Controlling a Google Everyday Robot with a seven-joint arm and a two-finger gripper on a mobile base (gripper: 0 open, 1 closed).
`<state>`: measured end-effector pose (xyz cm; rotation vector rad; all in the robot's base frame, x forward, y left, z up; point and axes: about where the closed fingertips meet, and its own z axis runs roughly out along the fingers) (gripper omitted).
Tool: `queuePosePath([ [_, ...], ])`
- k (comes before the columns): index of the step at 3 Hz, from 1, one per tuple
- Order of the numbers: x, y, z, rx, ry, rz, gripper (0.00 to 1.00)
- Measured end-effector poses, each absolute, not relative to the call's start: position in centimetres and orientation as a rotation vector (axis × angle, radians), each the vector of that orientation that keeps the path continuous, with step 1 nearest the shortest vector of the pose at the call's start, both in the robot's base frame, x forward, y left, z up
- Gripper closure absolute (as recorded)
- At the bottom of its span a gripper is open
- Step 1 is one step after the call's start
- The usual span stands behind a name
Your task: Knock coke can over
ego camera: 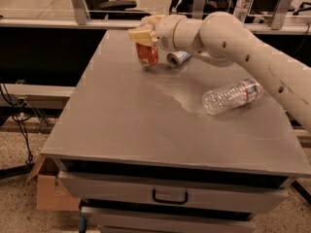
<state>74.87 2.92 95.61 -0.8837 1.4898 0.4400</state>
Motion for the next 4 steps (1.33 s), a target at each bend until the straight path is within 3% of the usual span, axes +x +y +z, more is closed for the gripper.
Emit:
queuePosePath([
  [2,72.3,2.4,99.2,-1.342,1.3,0.136,1.0],
  [4,70.1,3.9,100.3,-1.773,1.156,0.002,1.0],
])
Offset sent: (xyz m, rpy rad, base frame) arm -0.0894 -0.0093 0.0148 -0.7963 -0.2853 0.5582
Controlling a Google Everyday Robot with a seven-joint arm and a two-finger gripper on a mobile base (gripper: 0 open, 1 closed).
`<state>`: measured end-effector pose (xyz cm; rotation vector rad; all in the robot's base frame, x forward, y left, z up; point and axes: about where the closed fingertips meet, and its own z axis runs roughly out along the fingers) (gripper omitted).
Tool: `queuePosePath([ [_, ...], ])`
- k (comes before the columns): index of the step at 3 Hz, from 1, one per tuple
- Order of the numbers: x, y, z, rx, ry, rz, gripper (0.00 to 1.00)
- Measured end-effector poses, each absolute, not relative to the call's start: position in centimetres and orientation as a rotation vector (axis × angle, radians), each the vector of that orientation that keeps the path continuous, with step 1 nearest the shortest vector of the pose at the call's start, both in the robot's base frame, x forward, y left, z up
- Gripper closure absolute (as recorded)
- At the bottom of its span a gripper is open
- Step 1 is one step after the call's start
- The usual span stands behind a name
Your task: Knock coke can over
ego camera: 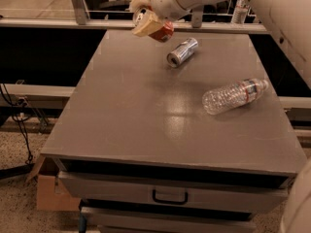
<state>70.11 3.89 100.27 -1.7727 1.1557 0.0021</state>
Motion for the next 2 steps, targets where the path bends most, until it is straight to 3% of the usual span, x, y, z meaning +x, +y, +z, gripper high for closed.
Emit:
queuePosePath([
  [2,67.99,4.11,98.24,-1.896,1.161,0.066,1.0],
])
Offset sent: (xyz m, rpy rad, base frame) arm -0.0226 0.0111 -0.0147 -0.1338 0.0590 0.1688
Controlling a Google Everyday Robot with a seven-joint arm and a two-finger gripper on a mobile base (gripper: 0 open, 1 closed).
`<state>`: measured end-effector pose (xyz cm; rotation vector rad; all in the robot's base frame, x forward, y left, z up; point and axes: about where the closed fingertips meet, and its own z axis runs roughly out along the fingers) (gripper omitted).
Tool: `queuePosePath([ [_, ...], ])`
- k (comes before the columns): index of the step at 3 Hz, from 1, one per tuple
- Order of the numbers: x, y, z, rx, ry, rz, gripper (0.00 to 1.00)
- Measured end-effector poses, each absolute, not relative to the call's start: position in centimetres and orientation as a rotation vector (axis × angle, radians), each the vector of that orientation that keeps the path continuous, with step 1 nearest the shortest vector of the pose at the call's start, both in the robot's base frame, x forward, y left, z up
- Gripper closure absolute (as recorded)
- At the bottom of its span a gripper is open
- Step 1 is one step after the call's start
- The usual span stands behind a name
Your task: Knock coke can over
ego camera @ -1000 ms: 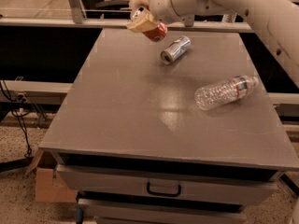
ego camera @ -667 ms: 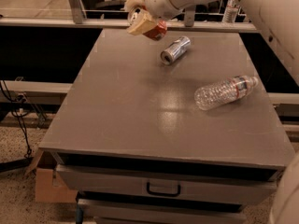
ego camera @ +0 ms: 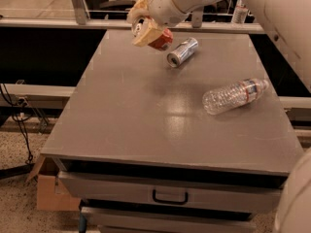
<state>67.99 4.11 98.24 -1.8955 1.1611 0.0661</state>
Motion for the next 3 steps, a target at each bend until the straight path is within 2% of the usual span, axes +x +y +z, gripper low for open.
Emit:
queuePosePath([
  [1,67.1,4.8,98.8,-1.971,1.113,0.069,1.0],
  [3,61.3,9.6,100.6,-2.383,0.784,0.074,1.0],
])
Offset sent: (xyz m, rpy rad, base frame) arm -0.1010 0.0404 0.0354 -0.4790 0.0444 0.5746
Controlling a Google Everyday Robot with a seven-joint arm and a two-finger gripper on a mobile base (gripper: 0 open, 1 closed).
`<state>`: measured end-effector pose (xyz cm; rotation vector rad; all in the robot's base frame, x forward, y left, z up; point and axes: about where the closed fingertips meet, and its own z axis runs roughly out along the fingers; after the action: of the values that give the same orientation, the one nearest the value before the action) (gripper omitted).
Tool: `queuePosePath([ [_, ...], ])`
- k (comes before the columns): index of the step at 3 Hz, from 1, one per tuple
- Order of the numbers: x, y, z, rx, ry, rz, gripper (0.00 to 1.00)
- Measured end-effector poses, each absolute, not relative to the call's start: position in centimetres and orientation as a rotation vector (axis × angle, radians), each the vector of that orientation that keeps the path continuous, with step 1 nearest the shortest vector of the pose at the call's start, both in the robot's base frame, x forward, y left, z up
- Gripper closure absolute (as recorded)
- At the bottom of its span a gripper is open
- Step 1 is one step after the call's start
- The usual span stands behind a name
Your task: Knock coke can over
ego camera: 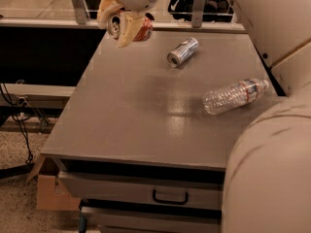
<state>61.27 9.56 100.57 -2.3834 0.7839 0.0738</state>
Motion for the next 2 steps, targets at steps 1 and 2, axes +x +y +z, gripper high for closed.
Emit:
queuePosePath([
  [1,57.9,10.6,98.1,-2.602,0.678,0.091,1.0],
  [2,57.4,10.3,95.1,-2.71,0.713,0.024,1.0],
])
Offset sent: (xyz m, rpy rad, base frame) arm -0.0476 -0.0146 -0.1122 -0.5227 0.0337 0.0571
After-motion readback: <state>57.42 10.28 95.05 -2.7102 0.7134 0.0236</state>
